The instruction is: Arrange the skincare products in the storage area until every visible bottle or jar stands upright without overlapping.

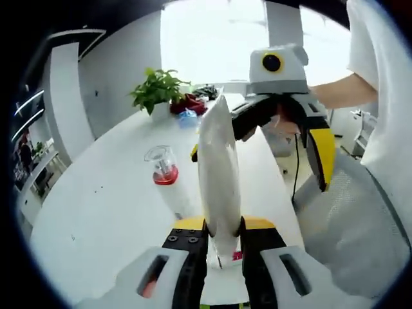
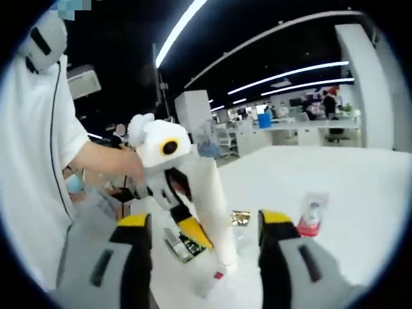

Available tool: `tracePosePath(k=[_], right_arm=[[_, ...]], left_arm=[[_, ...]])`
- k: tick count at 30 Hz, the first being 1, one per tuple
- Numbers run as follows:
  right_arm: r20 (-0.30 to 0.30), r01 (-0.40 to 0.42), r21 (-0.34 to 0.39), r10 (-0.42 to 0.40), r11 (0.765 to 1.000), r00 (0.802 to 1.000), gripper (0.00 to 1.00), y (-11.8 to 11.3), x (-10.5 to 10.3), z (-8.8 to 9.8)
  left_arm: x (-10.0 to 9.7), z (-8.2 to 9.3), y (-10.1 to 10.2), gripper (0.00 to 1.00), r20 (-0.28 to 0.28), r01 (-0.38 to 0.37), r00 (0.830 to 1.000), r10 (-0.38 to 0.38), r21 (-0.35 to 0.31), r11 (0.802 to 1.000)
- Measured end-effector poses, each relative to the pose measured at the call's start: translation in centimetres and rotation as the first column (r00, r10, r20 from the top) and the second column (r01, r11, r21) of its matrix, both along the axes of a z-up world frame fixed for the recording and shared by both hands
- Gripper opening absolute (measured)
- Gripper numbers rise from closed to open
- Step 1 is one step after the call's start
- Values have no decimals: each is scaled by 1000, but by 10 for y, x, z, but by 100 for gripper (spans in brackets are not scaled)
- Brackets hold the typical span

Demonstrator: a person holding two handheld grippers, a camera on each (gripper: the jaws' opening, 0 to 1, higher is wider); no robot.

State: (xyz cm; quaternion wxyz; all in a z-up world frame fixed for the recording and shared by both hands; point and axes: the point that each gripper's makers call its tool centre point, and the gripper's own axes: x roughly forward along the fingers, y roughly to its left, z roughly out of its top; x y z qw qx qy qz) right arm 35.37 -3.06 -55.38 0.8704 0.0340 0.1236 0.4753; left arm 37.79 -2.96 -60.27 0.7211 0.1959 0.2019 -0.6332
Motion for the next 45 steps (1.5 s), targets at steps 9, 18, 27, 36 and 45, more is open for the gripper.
tracePosePath(k=[9, 18, 27, 36, 45], right_arm=[[-64, 210, -12, -210, 978, 976, 94, -43, 10, -30], [-107, 269, -61, -274, 961, 956, 100, -62, 5, -54], [-146, 292, -76, -300, 953, 943, 100, -65, 0, -68], [-157, 310, -85, -320, 947, 934, 100, -67, 0, -74], [-169, 318, -84, -328, 944, 929, 99, -67, -1, -79]], left_arm=[[50, -15, -13, 15, 18, -44, 999, 43, 16, 999], [69, -38, -25, 15, -1, -35, 999, 35, 44, 998], [80, -48, -29, 15, 0, -27, 1000, 27, 58, 998], [84, -58, -29, 16, 3, -5, 1000, 5, 73, 997], [85, -58, -33, 16, -5, 0, 1000, 0, 42, 999]])
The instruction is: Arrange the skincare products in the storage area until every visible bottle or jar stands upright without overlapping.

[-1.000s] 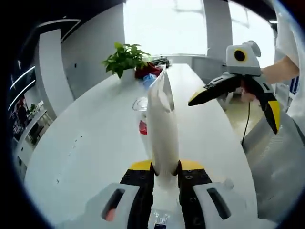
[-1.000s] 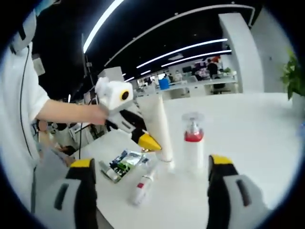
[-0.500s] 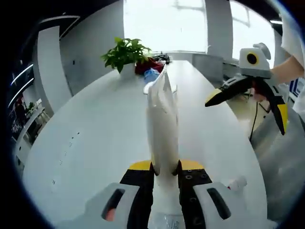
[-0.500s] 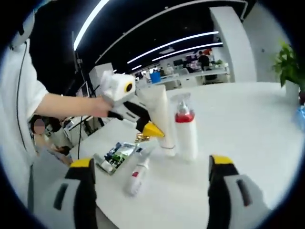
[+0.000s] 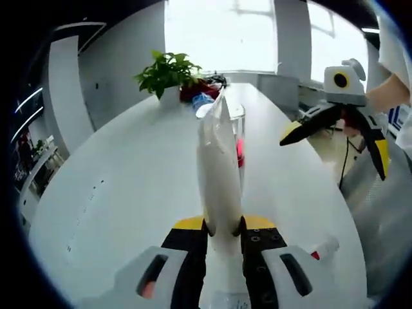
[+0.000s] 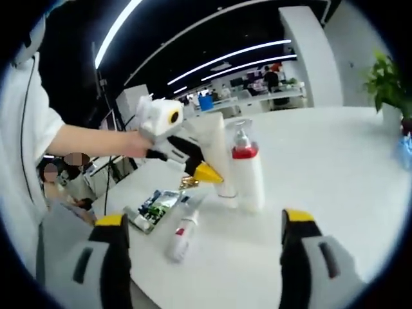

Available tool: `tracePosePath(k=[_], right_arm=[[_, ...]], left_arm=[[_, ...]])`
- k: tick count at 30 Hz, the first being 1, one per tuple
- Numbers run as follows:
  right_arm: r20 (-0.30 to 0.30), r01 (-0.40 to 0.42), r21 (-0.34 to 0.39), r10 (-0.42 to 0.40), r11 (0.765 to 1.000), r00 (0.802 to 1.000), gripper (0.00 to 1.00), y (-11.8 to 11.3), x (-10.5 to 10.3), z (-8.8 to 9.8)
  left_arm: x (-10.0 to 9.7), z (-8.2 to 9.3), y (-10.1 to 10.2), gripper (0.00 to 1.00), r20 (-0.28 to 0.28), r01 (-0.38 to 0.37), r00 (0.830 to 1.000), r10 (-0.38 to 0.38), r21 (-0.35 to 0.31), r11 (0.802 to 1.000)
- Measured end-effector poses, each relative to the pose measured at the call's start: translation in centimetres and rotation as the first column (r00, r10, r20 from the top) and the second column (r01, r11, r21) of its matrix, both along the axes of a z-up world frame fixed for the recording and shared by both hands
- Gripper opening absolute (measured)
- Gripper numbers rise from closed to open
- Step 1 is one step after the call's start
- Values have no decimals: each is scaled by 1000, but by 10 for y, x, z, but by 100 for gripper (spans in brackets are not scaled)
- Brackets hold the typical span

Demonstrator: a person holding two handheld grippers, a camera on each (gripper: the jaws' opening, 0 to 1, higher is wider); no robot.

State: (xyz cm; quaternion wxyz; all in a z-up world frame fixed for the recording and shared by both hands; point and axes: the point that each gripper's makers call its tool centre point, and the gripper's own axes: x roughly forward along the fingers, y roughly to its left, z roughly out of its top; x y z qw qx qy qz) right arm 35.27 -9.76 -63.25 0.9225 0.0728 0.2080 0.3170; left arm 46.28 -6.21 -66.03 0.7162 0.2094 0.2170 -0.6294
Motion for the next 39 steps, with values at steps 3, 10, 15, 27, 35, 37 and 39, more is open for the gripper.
tracePosePath(k=[3, 10, 15, 27, 35, 37, 39], right_arm=[[0, 2, 1, -2, 1000, 1000, 99, 0, 1, 0], [2, 0, 1, 0, 1000, 1000, 99, 2, 2, 2], [2, 2, 1, -2, 1000, 1000, 100, 2, -1, 2], [18, -1, -5, 1, 1000, 1000, 100, 7, -5, 10], [28, -5, -9, 5, 1000, 1000, 100, 15, -13, 15], [30, -3, -8, 3, 1000, 1000, 100, 16, -16, 16], [30, -2, -8, 2, 1000, 1000, 100, 17, -18, 15]], left_arm=[[1, -2, 2, 17, 7, -1, 1000, 1, 11, 1000], [1, -2, 2, 20, 4, -3, 1000, 3, 24, 1000], [0, -5, 3, 26, -7, -10, 1000, 10, 33, 999], [-5, -4, 31, 49, -41, -151, 988, 152, 25, 988], [-25, 1, 64, 61, -103, -279, 955, 279, 16, 960], [-32, 3, 73, 63, -125, -313, 942, 311, 8, 950], [-40, 4, 84, 65, -142, -352, 926, 349, 8, 936]])
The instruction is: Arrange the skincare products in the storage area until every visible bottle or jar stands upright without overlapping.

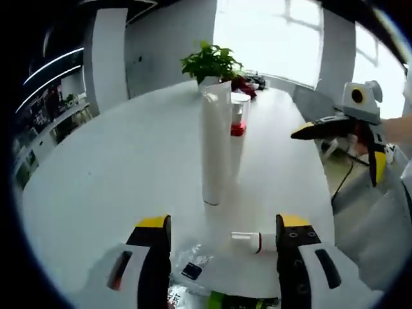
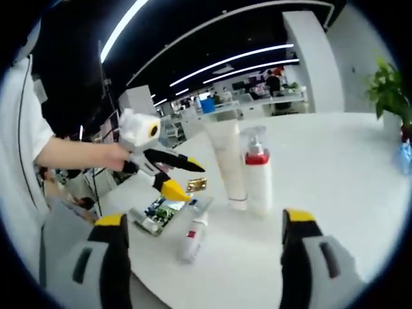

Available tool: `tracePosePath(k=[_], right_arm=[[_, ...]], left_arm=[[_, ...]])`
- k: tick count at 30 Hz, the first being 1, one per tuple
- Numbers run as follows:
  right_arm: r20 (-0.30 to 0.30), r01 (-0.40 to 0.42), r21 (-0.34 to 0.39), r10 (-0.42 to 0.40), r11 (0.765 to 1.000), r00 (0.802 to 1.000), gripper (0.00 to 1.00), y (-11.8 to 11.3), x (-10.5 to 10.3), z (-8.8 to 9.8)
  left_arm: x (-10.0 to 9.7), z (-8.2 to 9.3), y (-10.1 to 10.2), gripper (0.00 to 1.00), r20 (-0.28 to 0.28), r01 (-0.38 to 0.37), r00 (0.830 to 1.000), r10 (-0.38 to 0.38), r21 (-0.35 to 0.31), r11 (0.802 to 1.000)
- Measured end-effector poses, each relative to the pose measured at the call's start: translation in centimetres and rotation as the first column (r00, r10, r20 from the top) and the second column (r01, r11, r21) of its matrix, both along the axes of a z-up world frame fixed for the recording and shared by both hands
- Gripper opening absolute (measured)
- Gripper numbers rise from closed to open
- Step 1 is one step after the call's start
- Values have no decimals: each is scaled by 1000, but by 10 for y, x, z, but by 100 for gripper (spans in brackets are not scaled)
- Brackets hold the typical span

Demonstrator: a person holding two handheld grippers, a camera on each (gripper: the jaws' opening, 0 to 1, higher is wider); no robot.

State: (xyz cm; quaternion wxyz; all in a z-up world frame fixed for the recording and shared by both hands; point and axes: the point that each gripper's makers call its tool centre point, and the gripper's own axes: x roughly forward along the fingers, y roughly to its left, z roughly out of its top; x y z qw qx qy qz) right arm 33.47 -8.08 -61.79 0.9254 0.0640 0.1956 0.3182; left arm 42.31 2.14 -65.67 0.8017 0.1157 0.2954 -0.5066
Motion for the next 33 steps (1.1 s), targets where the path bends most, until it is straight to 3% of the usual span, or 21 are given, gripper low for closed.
tracePosePath(k=[9, 17, 25, 33], right_arm=[[-2, 2, -8, -2, 1000, 1000, 100, 6, -13, 0], [1, -9, -30, 9, 1000, 1000, 100, 12, -25, 1], [14, -5, -25, 6, 1000, 1000, 100, 13, -32, 10], [14, 14, -48, -14, 999, 1000, 100, 10, -38, 12]], left_arm=[[-31, 9, 39, 75, -28, -163, 986, 162, -33, 986], [-58, 16, 65, 84, -43, -296, 955, 294, -56, 954], [-86, 18, 88, 90, -45, -374, 927, 372, -51, 926], [-107, 26, 114, 94, -32, -459, 888, 458, -58, 886]])
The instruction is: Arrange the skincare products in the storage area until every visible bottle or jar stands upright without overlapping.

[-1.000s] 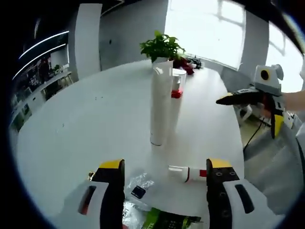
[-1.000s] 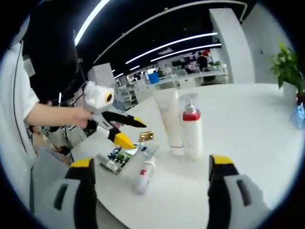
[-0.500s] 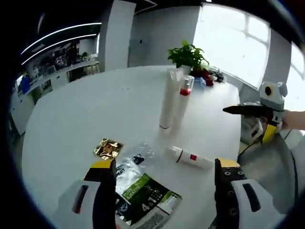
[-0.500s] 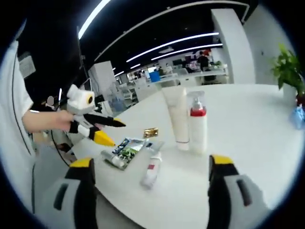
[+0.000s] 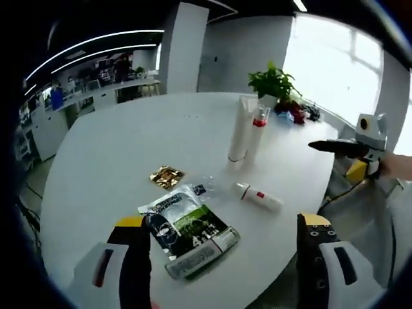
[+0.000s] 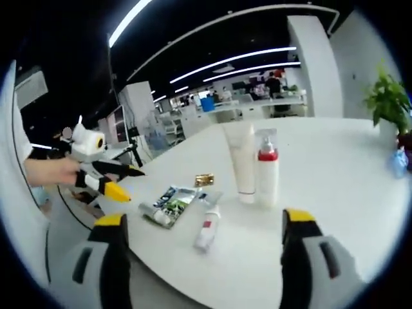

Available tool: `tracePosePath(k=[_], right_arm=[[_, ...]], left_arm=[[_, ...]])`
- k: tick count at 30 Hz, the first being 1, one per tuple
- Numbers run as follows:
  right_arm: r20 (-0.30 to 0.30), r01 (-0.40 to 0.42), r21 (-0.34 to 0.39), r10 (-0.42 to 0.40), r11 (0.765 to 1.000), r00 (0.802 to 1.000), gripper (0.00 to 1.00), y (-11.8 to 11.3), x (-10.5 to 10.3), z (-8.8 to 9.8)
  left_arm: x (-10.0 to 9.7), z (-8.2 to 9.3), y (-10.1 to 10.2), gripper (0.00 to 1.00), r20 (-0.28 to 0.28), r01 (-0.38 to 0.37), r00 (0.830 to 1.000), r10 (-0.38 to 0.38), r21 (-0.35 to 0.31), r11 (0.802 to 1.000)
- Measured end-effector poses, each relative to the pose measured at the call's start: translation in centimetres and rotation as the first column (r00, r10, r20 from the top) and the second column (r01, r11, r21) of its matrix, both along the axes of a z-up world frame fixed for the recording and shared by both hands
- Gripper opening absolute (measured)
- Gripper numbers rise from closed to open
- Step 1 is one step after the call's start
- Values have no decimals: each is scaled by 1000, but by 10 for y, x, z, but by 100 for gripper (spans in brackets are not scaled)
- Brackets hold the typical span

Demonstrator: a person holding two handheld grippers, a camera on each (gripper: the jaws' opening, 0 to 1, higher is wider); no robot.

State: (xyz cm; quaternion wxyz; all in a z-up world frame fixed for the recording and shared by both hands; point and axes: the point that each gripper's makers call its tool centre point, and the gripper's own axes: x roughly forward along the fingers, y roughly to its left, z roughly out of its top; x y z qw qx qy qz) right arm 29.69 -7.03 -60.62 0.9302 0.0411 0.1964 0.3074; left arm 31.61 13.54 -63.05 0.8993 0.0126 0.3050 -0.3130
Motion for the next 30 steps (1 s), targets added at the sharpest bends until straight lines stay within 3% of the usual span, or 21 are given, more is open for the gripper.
tracePosePath(k=[16, 30], right_arm=[[18, 25, -31, -25, 999, 1000, 100, -3, -14, 8], [21, 45, -17, -45, 999, 999, 100, -10, -11, 7]], left_arm=[[-36, 7, 32, 97, 18, -133, 991, 132, 14, 991], [-50, 4, 33, 97, 25, -163, 986, 163, 10, 987]])
